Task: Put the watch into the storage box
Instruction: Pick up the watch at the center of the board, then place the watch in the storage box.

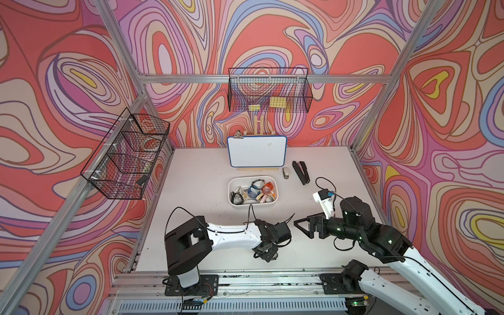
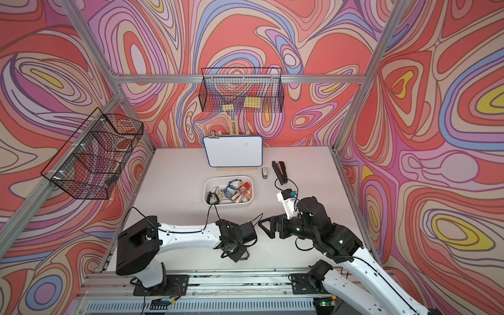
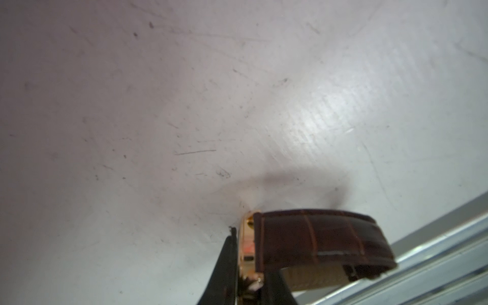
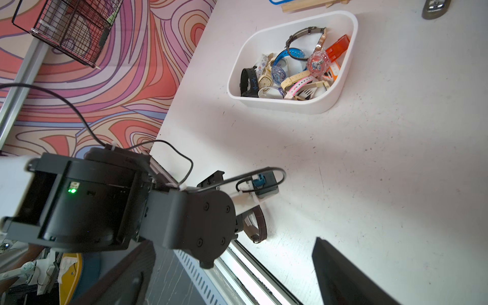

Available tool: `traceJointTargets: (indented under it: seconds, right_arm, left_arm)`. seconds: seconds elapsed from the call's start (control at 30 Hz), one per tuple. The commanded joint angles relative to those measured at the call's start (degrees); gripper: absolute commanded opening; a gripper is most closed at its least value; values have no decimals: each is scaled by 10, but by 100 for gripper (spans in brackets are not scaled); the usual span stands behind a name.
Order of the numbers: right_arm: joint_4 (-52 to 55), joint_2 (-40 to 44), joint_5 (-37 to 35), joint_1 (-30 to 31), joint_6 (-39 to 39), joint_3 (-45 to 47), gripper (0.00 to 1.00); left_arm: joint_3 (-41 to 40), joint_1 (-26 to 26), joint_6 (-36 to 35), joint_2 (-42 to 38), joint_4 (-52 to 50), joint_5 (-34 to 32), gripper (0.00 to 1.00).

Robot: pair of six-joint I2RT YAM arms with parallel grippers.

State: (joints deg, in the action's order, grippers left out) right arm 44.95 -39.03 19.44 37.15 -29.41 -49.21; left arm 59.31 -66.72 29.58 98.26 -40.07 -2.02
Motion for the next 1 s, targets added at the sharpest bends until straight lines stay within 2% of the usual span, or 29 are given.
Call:
traceJointTargets:
  seconds: [0.0,0.37,0.57,0.83,0.97]
  right_arm:
    - [57,4,11,-1,25,-32,98]
    - [110,18,61,-1,63,-47,98]
    - [77,1,66,-1,65,-39,98]
    - [11,-30,65,-1,75,-43,98]
    - [-28,-41,84,-1,96,-43,98]
  left_arm:
    - [5,24,4,-14,-22,2,9]
    - [56,118,-14,-79,-95,22,8]
    - [139,215,-59,-92,-155,40,8]
    - [299,347,-129,-3,-223,41,8]
    - [369,388,-149,57,-245,36,7]
